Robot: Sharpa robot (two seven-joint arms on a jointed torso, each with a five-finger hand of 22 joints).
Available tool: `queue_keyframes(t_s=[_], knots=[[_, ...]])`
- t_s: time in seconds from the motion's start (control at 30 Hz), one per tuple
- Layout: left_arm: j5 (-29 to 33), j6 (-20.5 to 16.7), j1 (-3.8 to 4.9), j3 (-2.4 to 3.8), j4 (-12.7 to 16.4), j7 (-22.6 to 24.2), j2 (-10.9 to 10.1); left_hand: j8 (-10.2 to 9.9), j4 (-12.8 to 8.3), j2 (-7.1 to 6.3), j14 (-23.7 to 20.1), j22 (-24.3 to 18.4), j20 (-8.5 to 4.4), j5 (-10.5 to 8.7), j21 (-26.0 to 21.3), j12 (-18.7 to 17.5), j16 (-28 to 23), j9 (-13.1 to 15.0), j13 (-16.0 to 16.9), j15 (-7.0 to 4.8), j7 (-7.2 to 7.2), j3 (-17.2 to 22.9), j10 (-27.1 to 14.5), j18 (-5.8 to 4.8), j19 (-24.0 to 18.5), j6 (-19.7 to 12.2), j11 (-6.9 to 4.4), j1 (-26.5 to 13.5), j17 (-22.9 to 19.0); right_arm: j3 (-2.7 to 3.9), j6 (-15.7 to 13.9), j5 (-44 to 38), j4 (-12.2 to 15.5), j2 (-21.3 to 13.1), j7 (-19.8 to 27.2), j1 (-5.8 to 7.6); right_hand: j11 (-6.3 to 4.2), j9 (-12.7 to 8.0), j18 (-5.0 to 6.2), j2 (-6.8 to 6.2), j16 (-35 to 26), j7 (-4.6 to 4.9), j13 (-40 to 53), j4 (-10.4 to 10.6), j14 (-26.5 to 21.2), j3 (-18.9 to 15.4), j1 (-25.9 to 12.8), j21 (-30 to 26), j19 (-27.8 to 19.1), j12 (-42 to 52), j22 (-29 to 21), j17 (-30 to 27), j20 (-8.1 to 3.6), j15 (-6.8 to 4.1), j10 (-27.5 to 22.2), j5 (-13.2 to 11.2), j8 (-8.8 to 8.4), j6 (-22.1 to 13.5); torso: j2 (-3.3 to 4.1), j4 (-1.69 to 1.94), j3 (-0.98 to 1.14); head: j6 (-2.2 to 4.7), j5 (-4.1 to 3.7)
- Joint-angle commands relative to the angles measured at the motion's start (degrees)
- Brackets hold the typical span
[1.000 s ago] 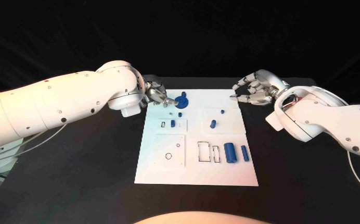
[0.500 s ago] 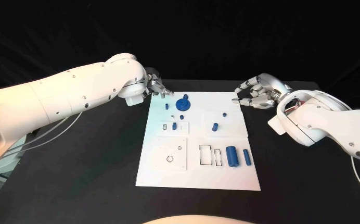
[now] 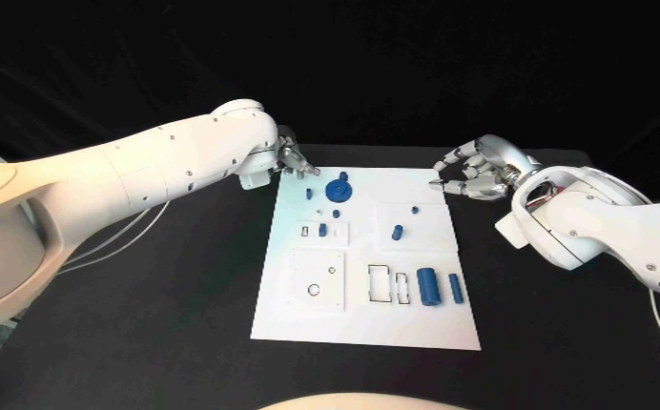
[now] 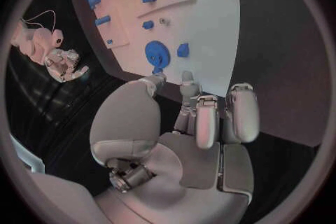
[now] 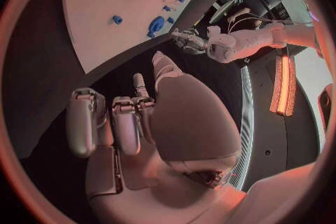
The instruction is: Assemble the parts on the task board
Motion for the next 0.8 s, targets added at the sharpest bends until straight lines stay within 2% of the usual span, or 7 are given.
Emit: queue_keyframes(t_s=[0.03,0.13,0.43,0.53,0.8], knots=[[-1.06,2.42,-0.13,-0.03,-1.19,1.66,0.86,-0.38,0.19,-0.34,5.26,0.01,0.45,-0.15,-0.13,0.04,-0.12,-0.08,-0.08,0.29,0.27,0.08,-0.13,0.69,0.07,0.20,0.00,0.20,13.59,0.01,0.33,-0.56,0.08,0.06,0.53,-0.03,-0.53,-0.11,0.62,0.06,-0.39,-0.08,12.66,0.09,5.28,0.33,-0.50,-0.15,0.79,-0.16,6.98,12.35,-0.44,-0.27,3.45,0.22,0.42,-0.16,0.04,-0.08,-0.02,-0.04,0.07],[-1.24,2.98,-0.24,-0.07,-2.31,1.82,1.51,-0.42,0.18,-0.42,5.27,-0.01,0.47,-0.15,-0.14,0.03,-0.11,-0.13,-0.13,0.30,0.28,0.02,-0.18,0.70,0.06,0.22,0.02,0.17,13.61,0.01,0.30,-0.56,0.11,0.10,0.54,-0.03,-0.53,-0.11,0.62,0.06,-0.39,-0.08,12.66,0.09,5.28,0.33,-0.50,-0.15,0.79,-0.16,6.98,12.35,-0.44,-0.27,3.45,0.22,0.42,-0.16,-0.02,-0.02,0.04,-0.09,0.02],[-0.61,4.66,-0.55,-0.13,-4.80,2.31,2.46,-0.49,0.21,-0.46,5.24,-0.15,0.49,-0.16,-0.21,-0.07,-0.14,-0.21,-0.32,0.32,0.31,-0.06,-0.32,0.73,-0.05,0.24,0.04,0.05,13.55,0.01,0.28,-0.56,0.12,0.19,0.58,-0.03,-0.53,-0.11,0.62,0.06,-0.39,-0.08,12.66,0.09,5.28,0.33,-0.50,-0.15,0.79,-0.16,6.98,12.35,-0.44,-0.27,3.45,0.22,0.42,-0.16,-0.10,-0.05,0.03,-0.24,-0.10],[0.05,5.28,-0.67,-0.25,-5.20,2.49,2.67,-0.51,0.20,-0.47,5.26,-0.10,0.49,-0.16,-0.19,-0.05,-0.12,-0.23,-0.29,0.33,0.32,-0.08,-0.32,0.72,-0.01,0.24,0.05,0.04,13.58,0.01,0.27,-0.56,0.10,0.23,0.59,-0.03,-0.53,-0.11,0.62,0.06,-0.39,-0.08,12.66,0.09,5.28,0.33,-0.50,-0.15,0.79,-0.16,6.98,12.35,-0.44,-0.27,3.45,0.22,0.42,-0.16,-0.07,-0.07,-0.01,-0.22,-0.19],[0.77,6.48,-0.98,-0.69,-6.11,2.60,3.31,-0.55,0.20,-0.47,5.20,-0.30,0.50,-0.16,-0.28,-0.15,-0.20,-0.26,-0.47,0.34,0.33,-0.09,-0.44,0.76,-0.15,0.23,0.06,0.02,13.45,0.01,0.25,-0.56,0.06,0.30,0.59,-0.03,-0.54,-0.12,0.61,0.10,-0.39,-0.09,12.67,0.09,5.29,0.37,-0.57,-0.12,0.82,-0.15,7.02,12.37,-0.45,-0.27,3.46,0.24,0.47,-0.18,-0.08,0.13,-0.03,-0.30,-0.24]])
